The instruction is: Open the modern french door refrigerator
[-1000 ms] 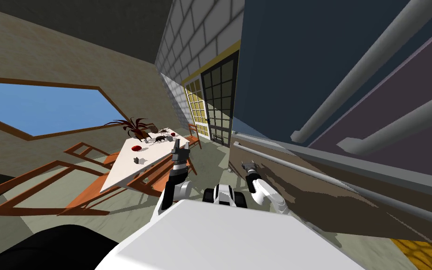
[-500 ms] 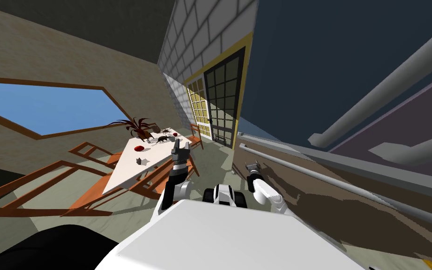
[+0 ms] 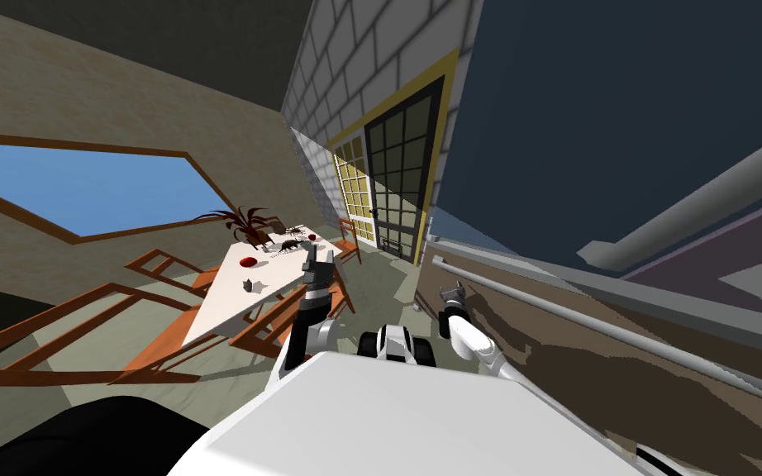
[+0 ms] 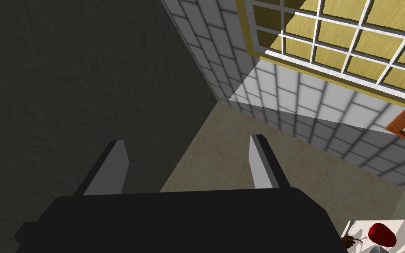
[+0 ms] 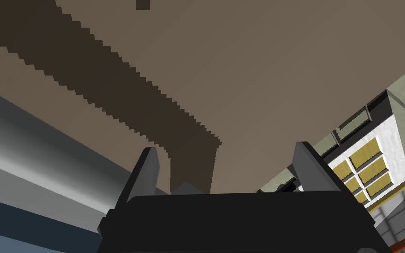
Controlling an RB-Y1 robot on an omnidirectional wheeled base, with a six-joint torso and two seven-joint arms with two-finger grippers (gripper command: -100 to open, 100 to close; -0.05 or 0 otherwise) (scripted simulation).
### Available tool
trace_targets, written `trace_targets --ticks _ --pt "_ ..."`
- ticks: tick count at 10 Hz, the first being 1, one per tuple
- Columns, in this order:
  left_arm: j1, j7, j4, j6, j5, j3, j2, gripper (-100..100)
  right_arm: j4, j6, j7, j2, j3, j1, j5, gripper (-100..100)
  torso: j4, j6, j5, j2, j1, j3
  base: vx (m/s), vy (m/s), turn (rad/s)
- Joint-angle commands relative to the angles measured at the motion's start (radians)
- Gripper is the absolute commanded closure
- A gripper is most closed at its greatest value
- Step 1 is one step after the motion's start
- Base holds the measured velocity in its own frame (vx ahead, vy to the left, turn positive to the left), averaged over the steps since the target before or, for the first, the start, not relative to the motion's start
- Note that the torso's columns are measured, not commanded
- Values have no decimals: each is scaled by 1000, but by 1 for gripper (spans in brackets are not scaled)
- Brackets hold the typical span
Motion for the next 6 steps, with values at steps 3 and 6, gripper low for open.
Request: trace_targets --ticks 3,6 --pt "0 0 0 0 0 0 0 0 98 120 71 -47 57 -57 98 -100 0 0 0 -1 2 -1 65 102 34" --pt "0 0 0 0 0 0 0 0 153 198 103 -74 87 -87 154 -100 6 -7 5 0 7 0 50 97 0"
